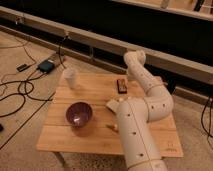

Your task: Push the eraser across the table

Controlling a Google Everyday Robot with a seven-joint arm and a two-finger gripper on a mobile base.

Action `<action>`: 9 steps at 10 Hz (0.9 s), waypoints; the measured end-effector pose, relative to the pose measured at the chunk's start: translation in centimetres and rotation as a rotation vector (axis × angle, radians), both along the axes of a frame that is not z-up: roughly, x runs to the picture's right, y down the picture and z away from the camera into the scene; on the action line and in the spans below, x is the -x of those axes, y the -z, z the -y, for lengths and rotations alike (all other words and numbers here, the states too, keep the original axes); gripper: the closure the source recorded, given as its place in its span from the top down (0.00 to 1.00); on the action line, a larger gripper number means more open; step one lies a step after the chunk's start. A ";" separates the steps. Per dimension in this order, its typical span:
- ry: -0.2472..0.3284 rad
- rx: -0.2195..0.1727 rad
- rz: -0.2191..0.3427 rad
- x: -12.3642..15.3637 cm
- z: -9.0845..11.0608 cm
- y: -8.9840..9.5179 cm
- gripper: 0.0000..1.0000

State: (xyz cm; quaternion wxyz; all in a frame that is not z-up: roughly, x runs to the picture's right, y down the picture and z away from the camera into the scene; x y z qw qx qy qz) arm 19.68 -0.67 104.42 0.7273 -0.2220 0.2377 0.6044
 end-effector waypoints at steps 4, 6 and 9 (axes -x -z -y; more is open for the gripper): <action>0.034 0.012 0.056 2.6 -0.1 0.0 0.65; 0.041 0.002 0.090 3.9 0.5 0.3 0.65; 0.047 -0.010 0.140 6.0 1.0 0.9 0.65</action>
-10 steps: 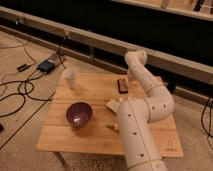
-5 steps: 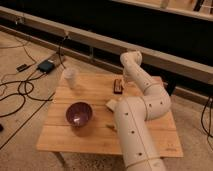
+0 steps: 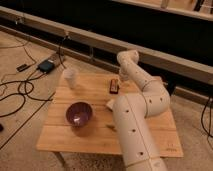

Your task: Push the eraser across the table

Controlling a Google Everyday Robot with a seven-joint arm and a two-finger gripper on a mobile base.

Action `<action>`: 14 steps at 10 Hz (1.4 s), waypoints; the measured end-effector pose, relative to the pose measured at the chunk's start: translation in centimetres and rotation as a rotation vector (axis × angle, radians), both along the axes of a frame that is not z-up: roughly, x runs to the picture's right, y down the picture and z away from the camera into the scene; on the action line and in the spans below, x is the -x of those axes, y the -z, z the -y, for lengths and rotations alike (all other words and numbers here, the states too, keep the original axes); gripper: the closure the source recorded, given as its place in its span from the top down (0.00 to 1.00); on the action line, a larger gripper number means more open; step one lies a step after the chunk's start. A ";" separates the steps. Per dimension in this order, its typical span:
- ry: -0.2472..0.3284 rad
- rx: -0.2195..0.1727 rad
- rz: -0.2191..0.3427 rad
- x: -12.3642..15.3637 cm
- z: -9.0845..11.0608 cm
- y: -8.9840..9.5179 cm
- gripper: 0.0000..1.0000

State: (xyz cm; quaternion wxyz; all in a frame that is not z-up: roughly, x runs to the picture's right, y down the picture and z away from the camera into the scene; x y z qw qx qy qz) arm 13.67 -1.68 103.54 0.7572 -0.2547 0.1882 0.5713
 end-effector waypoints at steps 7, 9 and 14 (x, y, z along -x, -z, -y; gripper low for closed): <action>0.031 0.012 0.083 2.9 -1.9 1.9 0.65; 0.044 0.015 0.095 3.6 -2.5 2.0 0.65; 0.039 -0.029 0.094 3.0 -1.3 2.4 0.65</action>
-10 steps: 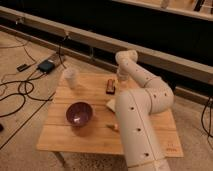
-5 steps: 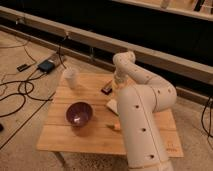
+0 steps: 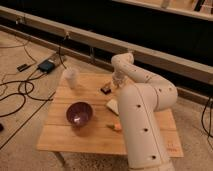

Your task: Push the eraser across the table

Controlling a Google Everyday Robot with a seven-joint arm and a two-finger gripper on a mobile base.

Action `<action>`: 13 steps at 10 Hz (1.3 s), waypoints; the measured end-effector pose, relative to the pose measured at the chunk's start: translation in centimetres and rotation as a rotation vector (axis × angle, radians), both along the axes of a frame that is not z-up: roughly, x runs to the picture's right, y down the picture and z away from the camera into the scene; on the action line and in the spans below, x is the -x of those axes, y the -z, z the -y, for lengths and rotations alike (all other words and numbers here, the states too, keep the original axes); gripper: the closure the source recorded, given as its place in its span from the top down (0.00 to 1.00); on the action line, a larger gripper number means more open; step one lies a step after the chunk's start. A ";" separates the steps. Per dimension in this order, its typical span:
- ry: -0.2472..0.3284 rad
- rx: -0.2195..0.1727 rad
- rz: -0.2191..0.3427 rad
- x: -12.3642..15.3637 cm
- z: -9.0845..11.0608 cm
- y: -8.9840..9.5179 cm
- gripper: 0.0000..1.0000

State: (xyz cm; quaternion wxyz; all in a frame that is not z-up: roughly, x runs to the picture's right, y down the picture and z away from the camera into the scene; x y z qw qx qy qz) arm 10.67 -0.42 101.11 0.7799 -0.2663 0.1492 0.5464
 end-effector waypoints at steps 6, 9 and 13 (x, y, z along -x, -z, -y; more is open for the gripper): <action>-0.010 -0.072 -0.042 -3.1 3.1 -0.8 0.45; 0.009 -0.088 -0.055 -3.4 3.8 -2.3 0.13; 0.016 -0.093 -0.046 -2.9 4.4 -3.6 0.00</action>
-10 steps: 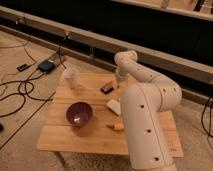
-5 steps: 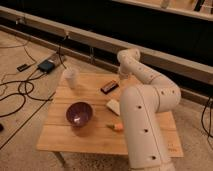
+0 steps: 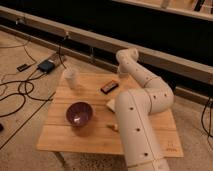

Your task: Push the eraser across the table

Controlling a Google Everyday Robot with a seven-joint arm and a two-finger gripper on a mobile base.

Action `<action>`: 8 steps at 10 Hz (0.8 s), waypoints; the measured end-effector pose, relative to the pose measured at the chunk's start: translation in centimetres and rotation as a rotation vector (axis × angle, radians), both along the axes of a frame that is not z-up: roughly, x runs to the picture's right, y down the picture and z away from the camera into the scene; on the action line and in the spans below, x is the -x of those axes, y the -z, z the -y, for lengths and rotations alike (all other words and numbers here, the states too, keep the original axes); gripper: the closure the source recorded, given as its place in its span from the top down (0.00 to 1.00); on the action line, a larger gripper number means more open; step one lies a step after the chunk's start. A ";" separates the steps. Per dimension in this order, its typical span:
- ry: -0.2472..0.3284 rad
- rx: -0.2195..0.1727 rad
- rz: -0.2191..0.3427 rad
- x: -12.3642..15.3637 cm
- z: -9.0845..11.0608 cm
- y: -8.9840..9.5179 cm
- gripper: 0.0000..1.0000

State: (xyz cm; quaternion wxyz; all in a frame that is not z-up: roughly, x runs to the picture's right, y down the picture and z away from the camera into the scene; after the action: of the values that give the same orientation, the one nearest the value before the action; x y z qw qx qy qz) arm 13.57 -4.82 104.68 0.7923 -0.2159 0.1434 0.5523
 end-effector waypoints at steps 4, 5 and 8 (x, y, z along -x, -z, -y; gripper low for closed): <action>0.014 0.026 0.015 0.9 -0.9 -1.1 0.00; 0.016 0.034 0.021 1.2 -1.0 -1.1 0.00; 0.027 0.060 0.043 2.5 -1.4 -0.8 0.00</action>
State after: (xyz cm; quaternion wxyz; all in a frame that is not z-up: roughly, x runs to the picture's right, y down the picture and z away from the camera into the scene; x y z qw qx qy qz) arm 11.03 -3.39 105.47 0.7957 -0.2495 0.1458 0.5323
